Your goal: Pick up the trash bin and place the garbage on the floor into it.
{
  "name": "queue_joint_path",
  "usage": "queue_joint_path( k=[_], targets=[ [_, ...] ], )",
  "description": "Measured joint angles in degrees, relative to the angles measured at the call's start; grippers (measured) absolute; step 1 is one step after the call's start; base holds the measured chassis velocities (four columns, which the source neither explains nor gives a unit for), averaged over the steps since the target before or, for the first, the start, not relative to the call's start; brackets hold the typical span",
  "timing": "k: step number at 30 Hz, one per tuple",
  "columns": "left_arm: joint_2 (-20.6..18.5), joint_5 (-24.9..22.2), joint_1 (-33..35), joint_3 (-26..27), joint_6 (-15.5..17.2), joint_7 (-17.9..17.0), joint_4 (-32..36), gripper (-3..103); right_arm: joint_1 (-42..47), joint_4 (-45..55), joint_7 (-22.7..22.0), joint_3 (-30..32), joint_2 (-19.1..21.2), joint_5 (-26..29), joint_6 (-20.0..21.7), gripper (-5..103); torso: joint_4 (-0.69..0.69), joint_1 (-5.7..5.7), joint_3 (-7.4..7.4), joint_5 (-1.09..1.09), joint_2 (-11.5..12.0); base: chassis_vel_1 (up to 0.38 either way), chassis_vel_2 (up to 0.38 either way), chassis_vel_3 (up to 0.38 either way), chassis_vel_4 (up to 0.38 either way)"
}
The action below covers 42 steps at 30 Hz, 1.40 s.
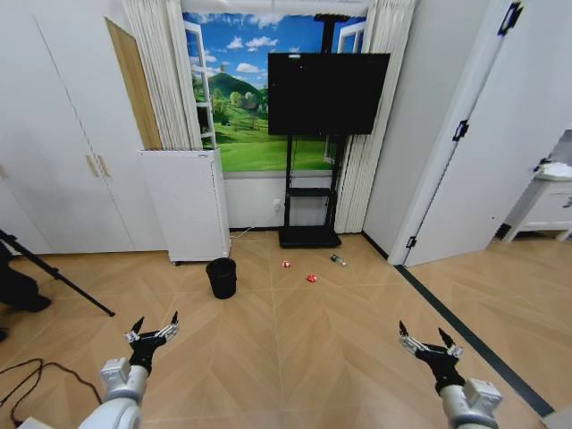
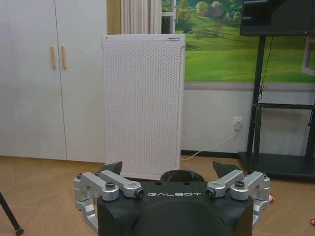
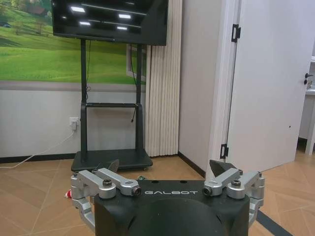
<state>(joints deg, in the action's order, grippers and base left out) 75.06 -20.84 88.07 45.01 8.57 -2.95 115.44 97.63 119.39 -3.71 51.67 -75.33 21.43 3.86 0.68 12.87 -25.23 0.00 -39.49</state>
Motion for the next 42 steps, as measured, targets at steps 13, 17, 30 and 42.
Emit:
queue_joint_path(
  k=[13, 17, 30, 42],
  targets=[
    [-0.22, 0.07, -0.30, -0.13, -0.07, 0.03, -0.33, 100, -0.08, -0.30, -0.08, -0.06, 0.14, 0.06, -0.10, 100, 0.00, 0.00, -0.01, 0.01, 0.00, -0.116, 0.115, 0.113, -0.115],
    [-0.29, 0.06, -0.54, -0.23, -0.06, 0.03, -0.57, 100, -0.17, -0.43, -0.07, -0.06, 0.17, 0.06, -0.13, 100, 0.00, 0.00, -0.01, -0.02, 0.00, -0.227, 0.224, 0.243, -0.231],
    [-0.21, 0.06, -0.64, -0.21, -0.05, 0.02, -0.87, 100, -0.51, -0.65, 0.05, -0.14, 0.21, 0.14, -0.23, 100, -0.01, 0.01, -0.01, -0.01, 0.01, -0.329, 0.328, 0.316, -0.316],
    [0.17, 0.16, -0.17, -0.08, -0.08, 0.04, -0.40, 100, 0.06, -0.29, 0.44, -0.04, 0.18, 0.23, -0.83, 100, 0.00, 0.02, -0.01, 0.06, 0.01, -0.355, 0.361, 0.352, -0.353]
  ],
)
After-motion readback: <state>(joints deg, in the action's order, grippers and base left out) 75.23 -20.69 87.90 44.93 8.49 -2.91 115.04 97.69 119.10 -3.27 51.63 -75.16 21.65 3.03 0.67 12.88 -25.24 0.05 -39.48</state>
